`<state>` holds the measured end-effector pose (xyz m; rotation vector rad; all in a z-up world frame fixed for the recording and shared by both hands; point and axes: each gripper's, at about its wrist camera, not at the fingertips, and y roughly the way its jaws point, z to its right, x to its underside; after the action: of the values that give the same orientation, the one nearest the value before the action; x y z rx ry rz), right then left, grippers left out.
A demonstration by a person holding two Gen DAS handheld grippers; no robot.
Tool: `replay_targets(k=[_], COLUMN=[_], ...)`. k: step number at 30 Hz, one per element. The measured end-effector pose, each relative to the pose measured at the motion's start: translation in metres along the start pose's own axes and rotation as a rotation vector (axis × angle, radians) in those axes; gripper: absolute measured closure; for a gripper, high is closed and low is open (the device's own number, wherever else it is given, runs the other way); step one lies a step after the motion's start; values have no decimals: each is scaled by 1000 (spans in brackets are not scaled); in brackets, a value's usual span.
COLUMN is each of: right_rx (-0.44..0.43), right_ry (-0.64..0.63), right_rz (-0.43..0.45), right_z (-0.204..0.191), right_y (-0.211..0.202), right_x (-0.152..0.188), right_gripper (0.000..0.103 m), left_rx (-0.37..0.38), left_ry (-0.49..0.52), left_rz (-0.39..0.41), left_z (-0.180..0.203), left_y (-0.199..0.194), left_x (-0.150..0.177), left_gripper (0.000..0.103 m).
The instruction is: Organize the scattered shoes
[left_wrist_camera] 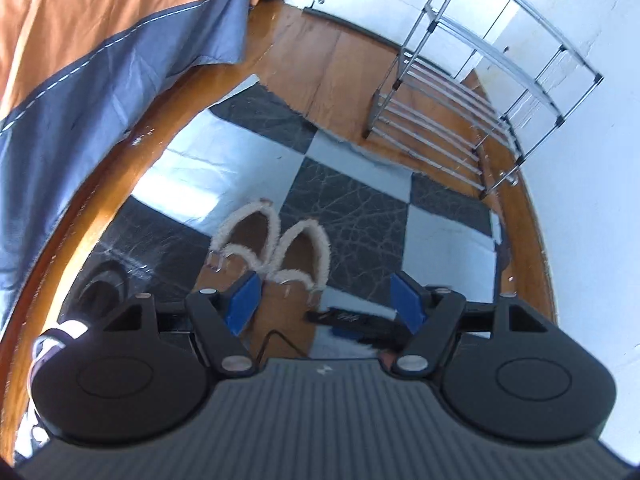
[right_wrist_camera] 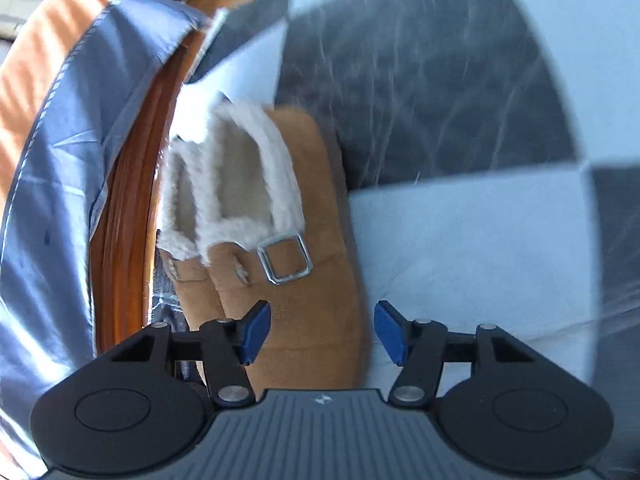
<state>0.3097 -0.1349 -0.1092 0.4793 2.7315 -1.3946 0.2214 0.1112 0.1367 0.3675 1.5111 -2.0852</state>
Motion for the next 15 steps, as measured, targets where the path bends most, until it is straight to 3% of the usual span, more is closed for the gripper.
replay_targets(k=[2,4,6,8,10,12,15], right_rx=[-47,-106,-110,-52,136,182,204], right_ry=[20,84,93,39,-34,-45,-27], right_rz=[60,179,228,232,242,259,317], right_z=[-3,-12,-24,-40,-58,-60,-43], right_y=[-26,-69,-95,-119,-150,-172,-243], right_x=[5,19,30,43,65,81,141], right_gripper=[35,23,24,30,30,29,27], left_rx=[-6,-1,-2,-51,-170,-208,-227], left_ry=[-58,-87,-100,-40,7,44,49], left_rz=[13,33,50,50,52,68,20], left_z=[-3,2,9,30,51,64,73], left_y=[-13,-26,-38,-51,-62,-72,-84], left_x=[9,19,29,40,60,83,124], left_gripper=[32,32,32,32,32,32,32])
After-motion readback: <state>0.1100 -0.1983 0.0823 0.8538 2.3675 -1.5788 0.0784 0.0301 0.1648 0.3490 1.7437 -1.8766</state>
